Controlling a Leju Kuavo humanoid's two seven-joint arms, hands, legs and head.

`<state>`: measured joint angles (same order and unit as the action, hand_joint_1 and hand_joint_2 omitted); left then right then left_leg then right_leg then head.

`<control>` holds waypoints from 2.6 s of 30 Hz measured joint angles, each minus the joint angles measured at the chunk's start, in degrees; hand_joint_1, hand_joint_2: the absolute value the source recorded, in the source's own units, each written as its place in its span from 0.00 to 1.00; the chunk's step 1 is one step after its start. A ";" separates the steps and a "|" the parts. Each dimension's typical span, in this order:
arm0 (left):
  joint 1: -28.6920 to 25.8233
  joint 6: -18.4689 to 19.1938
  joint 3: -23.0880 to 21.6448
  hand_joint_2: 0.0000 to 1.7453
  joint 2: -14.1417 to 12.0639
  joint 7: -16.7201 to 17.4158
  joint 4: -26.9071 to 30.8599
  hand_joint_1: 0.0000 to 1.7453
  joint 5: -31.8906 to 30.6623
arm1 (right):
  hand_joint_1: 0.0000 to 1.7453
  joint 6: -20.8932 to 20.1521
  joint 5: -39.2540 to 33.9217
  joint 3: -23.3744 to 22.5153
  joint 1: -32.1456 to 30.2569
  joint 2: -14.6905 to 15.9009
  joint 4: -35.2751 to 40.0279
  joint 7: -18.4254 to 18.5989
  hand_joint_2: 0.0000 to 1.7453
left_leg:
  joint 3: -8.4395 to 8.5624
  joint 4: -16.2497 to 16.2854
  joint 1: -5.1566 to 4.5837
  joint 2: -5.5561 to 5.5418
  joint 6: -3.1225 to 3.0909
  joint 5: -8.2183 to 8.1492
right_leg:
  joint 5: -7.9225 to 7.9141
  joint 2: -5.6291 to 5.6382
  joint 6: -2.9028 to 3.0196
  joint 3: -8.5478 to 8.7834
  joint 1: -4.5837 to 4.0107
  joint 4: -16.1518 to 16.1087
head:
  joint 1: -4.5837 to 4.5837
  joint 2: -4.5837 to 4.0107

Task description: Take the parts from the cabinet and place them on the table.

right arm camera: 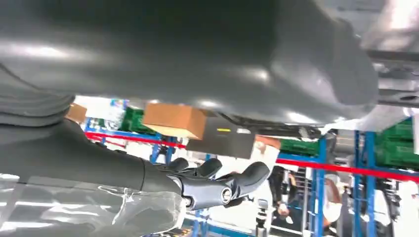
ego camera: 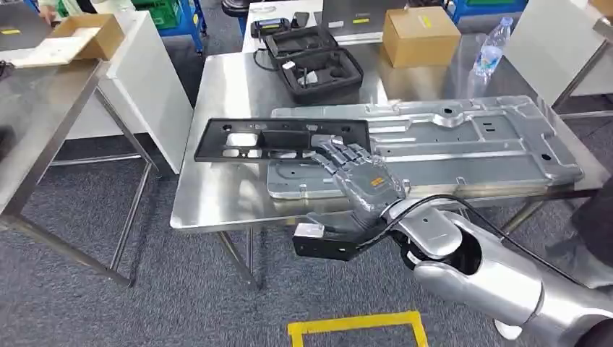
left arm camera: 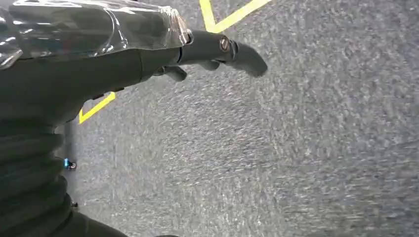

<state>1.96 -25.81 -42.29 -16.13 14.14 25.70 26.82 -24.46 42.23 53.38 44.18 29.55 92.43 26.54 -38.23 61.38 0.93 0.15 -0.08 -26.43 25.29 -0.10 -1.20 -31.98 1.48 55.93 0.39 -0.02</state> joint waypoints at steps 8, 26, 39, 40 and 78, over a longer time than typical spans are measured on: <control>1.38 -0.74 0.00 1.00 2.71 -2.21 -1.14 0.00 -0.33 | 0.00 0.83 0.09 0.04 0.00 -0.37 -0.02 -0.59 0.00 | 11.06 -4.15 -1.66 -0.05 -2.29 -1.00 | -4.65 -0.06 0.00 -5.29 -0.58 0.05 | 0.07 0.00; 2.40 1.55 0.72 1.00 4.39 -4.75 -5.40 0.00 0.77 | 0.00 2.69 0.42 0.13 0.37 -0.46 -0.44 -0.33 0.00 | 2.41 -6.94 -1.79 0.10 -1.82 7.63 | 3.12 0.06 -1.55 4.15 -0.56 -0.82 | 0.13 0.02; 2.86 2.10 0.74 1.00 4.77 -4.90 -7.72 0.00 0.98 | 0.00 9.62 0.63 -4.75 -1.36 -0.39 -1.49 1.40 0.00 | 11.60 -6.29 -0.96 -0.05 -0.77 -0.98 | -4.25 -0.30 -0.30 -4.35 -0.65 -0.70 | 0.20 0.00; 3.01 2.10 0.79 1.00 4.74 -4.90 -7.78 0.00 0.98 | 0.00 9.62 0.88 -5.27 -1.38 -0.35 -1.51 1.46 0.00 | 12.60 -9.13 -1.27 -0.14 -1.22 -1.73 | -4.78 -0.44 -0.66 -4.51 -0.65 -0.73 | 0.13 0.02; 3.19 2.42 0.52 1.00 5.60 -5.51 -9.07 0.00 1.09 | 0.00 12.53 8.57 -9.79 -5.36 -1.27 -2.80 1.46 0.00 | 7.94 -8.95 -1.21 0.12 -3.52 3.39 | 6.64 -0.43 -2.13 -8.42 -0.45 12.21 | -0.02 0.00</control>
<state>5.15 -23.39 -41.77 -10.53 8.63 16.63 27.91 -11.93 50.80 43.58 38.82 28.28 89.64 28.00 -30.29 52.43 -0.28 0.27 -3.60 -23.05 31.93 -0.53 -3.33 -40.41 1.03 68.14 0.37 -0.02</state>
